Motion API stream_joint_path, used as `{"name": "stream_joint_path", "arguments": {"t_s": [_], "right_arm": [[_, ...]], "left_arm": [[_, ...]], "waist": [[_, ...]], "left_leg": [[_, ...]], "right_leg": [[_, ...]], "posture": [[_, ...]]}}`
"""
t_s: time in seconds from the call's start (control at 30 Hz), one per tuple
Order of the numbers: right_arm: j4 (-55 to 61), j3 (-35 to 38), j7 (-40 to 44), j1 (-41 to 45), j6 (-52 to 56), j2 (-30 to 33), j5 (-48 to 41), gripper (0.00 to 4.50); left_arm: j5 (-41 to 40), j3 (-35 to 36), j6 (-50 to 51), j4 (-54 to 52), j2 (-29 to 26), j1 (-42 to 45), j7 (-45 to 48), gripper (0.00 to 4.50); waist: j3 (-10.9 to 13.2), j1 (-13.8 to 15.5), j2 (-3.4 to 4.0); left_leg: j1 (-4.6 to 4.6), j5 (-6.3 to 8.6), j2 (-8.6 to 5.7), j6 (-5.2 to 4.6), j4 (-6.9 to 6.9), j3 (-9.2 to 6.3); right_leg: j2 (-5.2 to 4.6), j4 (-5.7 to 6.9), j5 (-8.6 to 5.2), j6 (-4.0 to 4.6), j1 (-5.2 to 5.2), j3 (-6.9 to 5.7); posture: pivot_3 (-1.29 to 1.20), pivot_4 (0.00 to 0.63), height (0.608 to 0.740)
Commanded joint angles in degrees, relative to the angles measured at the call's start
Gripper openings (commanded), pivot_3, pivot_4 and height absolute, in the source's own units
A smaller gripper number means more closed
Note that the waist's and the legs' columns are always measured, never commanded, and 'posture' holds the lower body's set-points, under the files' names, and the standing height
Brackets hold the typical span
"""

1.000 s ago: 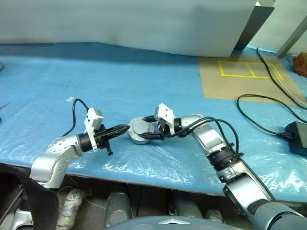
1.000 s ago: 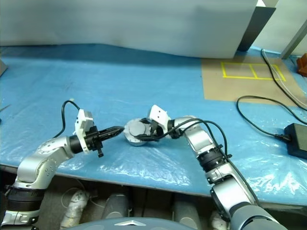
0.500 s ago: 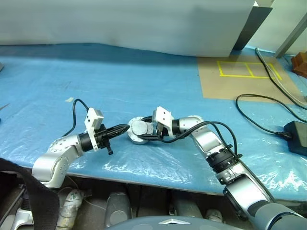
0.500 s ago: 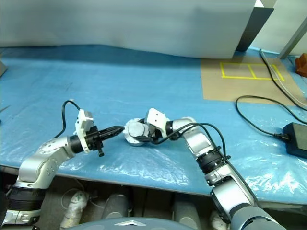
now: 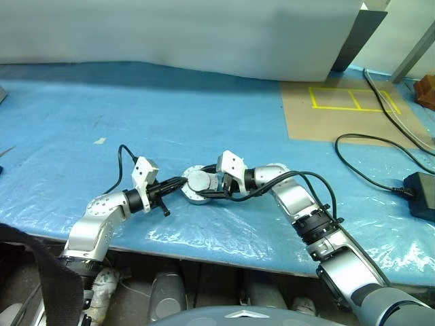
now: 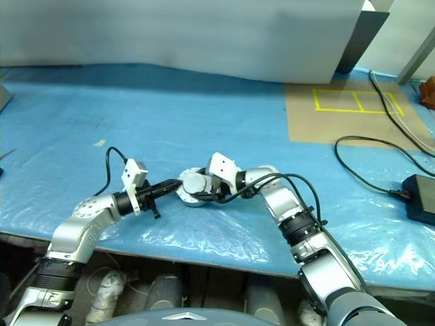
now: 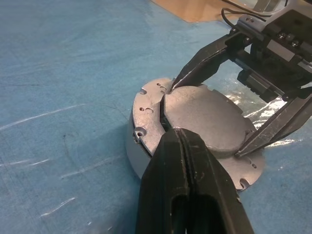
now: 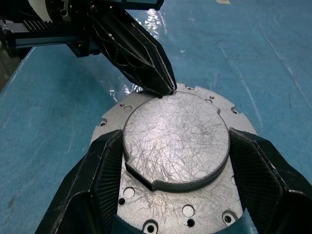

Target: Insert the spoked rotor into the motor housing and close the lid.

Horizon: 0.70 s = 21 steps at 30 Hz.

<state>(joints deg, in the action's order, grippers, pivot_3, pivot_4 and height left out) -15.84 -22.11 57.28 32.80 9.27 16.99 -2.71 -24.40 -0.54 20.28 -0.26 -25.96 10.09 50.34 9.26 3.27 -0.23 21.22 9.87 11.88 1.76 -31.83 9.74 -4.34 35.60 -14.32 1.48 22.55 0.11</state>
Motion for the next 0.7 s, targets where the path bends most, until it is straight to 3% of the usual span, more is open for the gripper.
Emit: {"name": "stream_joint_path", "arguments": {"t_s": [0.03,0.23,0.37,0.4,0.5,0.7], "right_arm": [[-1.9,0.0,-0.8,-1.7,2.4,2.1,2.0,2.98],[1.8,0.5,-0.1,-1.1,3.0,2.1,0.8,2.98],[3.2,1.4,-2.3,0.1,-0.6,1.4,1.4,4.34],[3.8,1.6,-3.2,0.3,-0.9,1.4,1.9,4.43],[6.3,1.9,-3.2,0.7,-1.6,2.4,2.2,4.43],[15.2,6.4,-0.1,0.1,7.2,4.6,-5.2,4.43]], "left_arm": [[2.0,-2.0,-1.6,1.6,0.1,-0.3,1.0,0.00],[3.6,-3.5,-2.9,2.1,-0.3,-0.6,2.1,0.00],[3.8,-3.7,-3.0,2.8,0.0,0.3,2.2,0.00],[3.9,-3.8,-2.9,3.0,0.0,0.6,2.2,0.00],[3.9,-3.8,-2.8,3.4,0.3,1.2,2.2,0.00],[3.9,-3.8,-2.6,3.6,0.2,1.5,2.7,0.00]], "waist": [[0.0,0.2,0.00],[0.0,0.8,0.00],[0.0,0.8,0.00],[0.0,0.8,0.00],[0.0,0.7,0.00],[0.0,0.8,0.00]], "left_leg": [[-0.05,0.00,0.00,0.00,0.07,0.00],[-0.17,0.00,-0.03,0.00,0.47,0.01],[-0.09,-0.07,-0.03,0.10,0.59,0.05],[-0.07,-0.09,-0.03,0.15,0.60,0.06],[0.02,-0.12,-0.03,0.20,0.62,0.08],[0.44,-0.16,-0.09,0.26,0.61,0.09]], "right_leg": [[-0.01,-0.06,-0.07,-0.13,-0.05,0.01],[-0.01,-0.32,-0.02,-0.02,-0.13,0.01],[0.01,-0.53,0.05,0.09,-0.10,-0.02],[0.01,-0.60,0.05,0.09,-0.11,-0.03],[0.01,-0.76,0.06,0.09,-0.09,-0.03],[0.07,-0.78,0.08,0.05,0.29,-0.12]], "posture": [[0.00,0.150,0.740],[0.00,0.150,0.740],[0.00,0.150,0.740],[0.00,0.150,0.740],[0.00,0.150,0.740],[0.00,0.150,0.740]]}}
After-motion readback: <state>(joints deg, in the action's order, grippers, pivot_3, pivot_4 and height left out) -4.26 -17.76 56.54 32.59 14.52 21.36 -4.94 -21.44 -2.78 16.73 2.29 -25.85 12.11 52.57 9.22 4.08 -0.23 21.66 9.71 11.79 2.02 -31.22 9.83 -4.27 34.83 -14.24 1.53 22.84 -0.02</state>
